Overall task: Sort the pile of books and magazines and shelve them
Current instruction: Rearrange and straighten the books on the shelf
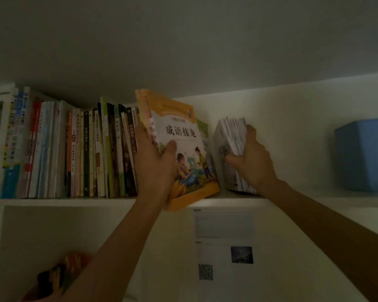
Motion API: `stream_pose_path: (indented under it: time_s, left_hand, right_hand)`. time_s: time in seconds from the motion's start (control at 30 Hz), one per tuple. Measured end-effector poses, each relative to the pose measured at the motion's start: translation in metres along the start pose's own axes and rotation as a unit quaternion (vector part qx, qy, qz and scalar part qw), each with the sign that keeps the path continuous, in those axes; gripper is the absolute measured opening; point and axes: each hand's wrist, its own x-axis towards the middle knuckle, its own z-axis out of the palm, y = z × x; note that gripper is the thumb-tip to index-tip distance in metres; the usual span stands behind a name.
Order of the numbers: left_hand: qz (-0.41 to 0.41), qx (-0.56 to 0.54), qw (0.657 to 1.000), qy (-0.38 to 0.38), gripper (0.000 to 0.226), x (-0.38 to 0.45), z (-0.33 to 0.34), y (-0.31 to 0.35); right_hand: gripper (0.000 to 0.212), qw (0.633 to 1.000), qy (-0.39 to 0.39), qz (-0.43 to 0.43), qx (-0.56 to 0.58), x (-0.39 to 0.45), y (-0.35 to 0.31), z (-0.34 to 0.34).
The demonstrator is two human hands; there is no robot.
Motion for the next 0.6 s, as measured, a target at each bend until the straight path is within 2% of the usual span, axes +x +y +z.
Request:
stream_pose_path:
  time_s: [0.1, 0.2, 0.3, 0.37, 0.43, 0.53, 0.6]
  left_hand:
    - [0.01, 0.015, 1.0, -0.006, 0.056, -0.001, 0.025, 0.0]
    - [0.019, 0.084, 0.996, -0.011, 0.055, 0.002, 0.057, -0.015]
    - [-0.012, 0.159, 0.987, -0.004, 0.056, 0.005, 0.087, -0.031]
    - [-0.025, 0.235, 0.972, -0.004, 0.057, 0.007, 0.099, -0.035]
    - [-0.002, 0.316, 0.949, -0.01, 0.065, 0.008, 0.105, -0.042]
    - [0.027, 0.278, 0.959, -0.042, 0.083, 0.008, 0.095, -0.051]
    - [0.097, 0.236, 0.964, -0.076, 0.082, 0.01, 0.076, -0.052]
  right_hand:
    - [0.076, 1.0, 0.009, 0.002, -0.011, 0.0, 0.006, -0.009]
    - [0.074, 1.0, 0.012, 0.011, -0.005, 0.001, 0.01, -0.015]
    - [0.074, 1.0, 0.007, 0.002, 0.006, 0.001, 0.013, -0.014]
    - [0.075, 1.0, 0.0, -0.001, 0.01, 0.002, 0.015, -0.013]
    - [0.076, 1.0, -0.007, -0.001, 0.009, 0.004, 0.015, -0.01]
    - [0.076, 1.0, -0.011, -0.007, 0.019, 0.006, 0.013, -0.004]
    - [0.073, 1.0, -0.01, -0.007, 0.012, 0.007, 0.011, 0.0]
